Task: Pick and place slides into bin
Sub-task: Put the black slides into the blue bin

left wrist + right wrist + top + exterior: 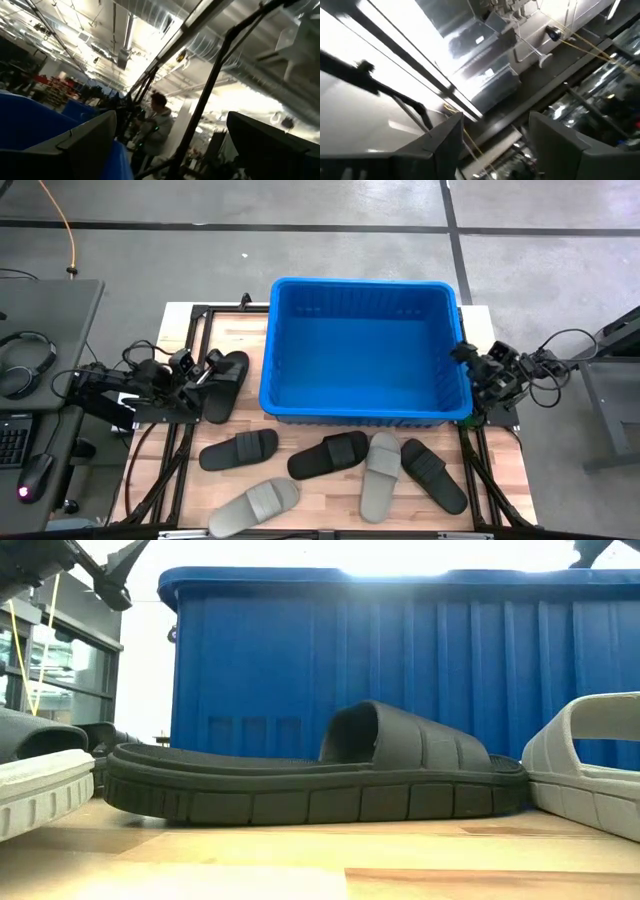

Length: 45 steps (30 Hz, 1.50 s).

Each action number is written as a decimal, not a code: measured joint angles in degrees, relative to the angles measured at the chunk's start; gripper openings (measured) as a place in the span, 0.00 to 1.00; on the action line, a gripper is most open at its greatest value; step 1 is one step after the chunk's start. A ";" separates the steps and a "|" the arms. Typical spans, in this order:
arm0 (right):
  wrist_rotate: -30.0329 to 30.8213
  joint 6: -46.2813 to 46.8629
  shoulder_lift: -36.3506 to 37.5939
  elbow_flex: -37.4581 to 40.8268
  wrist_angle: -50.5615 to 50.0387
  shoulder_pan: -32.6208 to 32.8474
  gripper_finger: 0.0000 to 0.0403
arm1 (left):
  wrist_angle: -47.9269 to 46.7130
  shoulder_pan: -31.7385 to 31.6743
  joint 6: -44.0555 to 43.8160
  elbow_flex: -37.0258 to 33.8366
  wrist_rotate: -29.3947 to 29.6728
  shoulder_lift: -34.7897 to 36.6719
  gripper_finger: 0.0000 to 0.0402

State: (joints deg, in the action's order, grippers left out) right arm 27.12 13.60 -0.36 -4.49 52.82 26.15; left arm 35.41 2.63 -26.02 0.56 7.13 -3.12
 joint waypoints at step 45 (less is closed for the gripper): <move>3.79 14.02 -32.87 -48.52 -60.36 0.02 0.52 | -54.12 0.00 -3.75 50.46 11.44 -24.34 0.64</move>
State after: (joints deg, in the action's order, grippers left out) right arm 30.91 27.61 -33.24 -53.01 -7.54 26.18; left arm -18.71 2.63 -29.76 51.02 18.57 -27.46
